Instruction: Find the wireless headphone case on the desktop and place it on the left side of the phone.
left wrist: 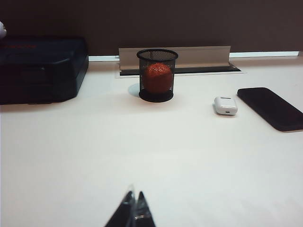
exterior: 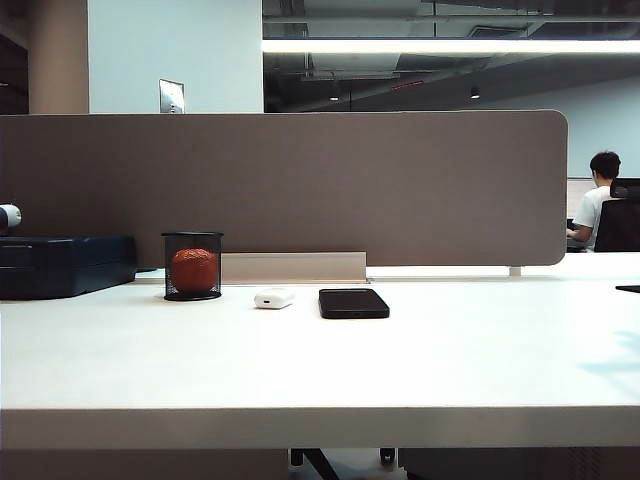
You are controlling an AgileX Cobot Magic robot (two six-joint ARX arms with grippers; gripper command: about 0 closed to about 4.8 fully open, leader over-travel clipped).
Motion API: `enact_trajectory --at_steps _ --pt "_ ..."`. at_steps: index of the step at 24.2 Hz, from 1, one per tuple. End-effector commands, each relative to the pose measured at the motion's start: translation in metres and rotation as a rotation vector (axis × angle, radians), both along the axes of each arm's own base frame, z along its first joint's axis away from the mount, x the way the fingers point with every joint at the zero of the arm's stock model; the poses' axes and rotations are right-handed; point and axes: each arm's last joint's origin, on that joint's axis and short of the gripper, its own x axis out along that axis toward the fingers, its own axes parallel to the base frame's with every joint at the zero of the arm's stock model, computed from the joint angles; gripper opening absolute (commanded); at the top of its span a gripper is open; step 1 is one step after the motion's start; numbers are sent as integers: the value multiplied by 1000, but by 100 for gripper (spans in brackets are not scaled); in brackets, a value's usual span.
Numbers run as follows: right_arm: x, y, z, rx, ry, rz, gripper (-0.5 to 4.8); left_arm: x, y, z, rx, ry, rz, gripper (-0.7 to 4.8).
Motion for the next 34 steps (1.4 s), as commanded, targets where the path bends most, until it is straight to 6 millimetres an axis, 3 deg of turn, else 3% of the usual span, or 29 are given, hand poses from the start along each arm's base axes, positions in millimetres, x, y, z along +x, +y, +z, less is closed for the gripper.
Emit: enact_trajectory --at_steps 1,3,9,13,27,34 --pt "-4 0 -18 20 -43 -1 -9 0 0 1 0 -7 3 -5" --pt "-5 0 -43 29 -35 -4 -9 0 0 1 0 -7 3 -5" --pt "-6 -1 -79 51 -36 -9 -9 0 0 1 0 -7 3 -5" --pt "-10 -1 -117 59 -41 -11 -9 0 0 1 0 -7 4 -5" --pt "-36 -3 -203 85 -119 -8 -9 0 0 1 0 -7 4 -5" --pt "-52 -4 -232 91 -155 8 -9 0 0 1 0 -7 4 -5"
